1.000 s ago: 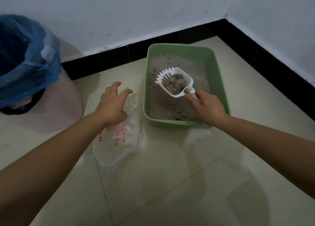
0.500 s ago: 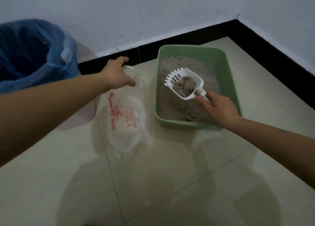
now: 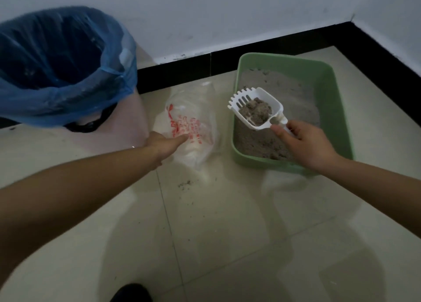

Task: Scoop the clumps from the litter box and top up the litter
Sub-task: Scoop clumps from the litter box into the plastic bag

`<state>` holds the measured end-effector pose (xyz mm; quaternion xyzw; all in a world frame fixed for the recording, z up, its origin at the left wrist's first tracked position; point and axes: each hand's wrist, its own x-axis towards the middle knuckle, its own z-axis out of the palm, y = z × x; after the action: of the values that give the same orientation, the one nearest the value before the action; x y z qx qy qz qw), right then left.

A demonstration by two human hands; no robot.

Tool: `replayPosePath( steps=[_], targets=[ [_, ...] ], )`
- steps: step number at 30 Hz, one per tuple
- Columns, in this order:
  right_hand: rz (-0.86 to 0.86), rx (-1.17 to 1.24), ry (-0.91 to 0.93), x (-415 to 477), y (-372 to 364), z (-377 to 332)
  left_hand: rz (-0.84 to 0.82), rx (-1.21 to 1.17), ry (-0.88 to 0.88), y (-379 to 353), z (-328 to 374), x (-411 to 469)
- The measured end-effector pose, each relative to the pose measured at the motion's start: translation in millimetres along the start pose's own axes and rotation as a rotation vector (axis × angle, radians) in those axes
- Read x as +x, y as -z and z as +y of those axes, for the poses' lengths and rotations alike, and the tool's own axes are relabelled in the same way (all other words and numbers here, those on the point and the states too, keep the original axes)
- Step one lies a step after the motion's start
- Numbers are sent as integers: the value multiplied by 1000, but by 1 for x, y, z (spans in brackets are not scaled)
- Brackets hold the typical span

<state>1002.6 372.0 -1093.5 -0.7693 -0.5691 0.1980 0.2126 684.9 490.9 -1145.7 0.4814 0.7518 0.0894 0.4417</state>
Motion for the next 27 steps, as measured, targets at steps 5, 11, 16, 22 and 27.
replayPosePath(
  steps=[5, 11, 16, 22, 27],
  targets=[
    [-121, -47, 71, 16, -16, -54, 58, -114, -33, -11, -5, 6],
    [-134, -645, 324, 33, -35, -105, 147, -17, -141, -14, -20, 6],
    [-109, -1075, 631, 31, -39, -126, 163, -31, -141, -8, -32, 8],
    [-94, -1125, 677, 30, -44, -136, 155, 2, -144, -2, -36, 8],
    [-113, -1109, 663, 37, -52, -127, 159, 42, -154, -2, -35, 5]
  ],
)
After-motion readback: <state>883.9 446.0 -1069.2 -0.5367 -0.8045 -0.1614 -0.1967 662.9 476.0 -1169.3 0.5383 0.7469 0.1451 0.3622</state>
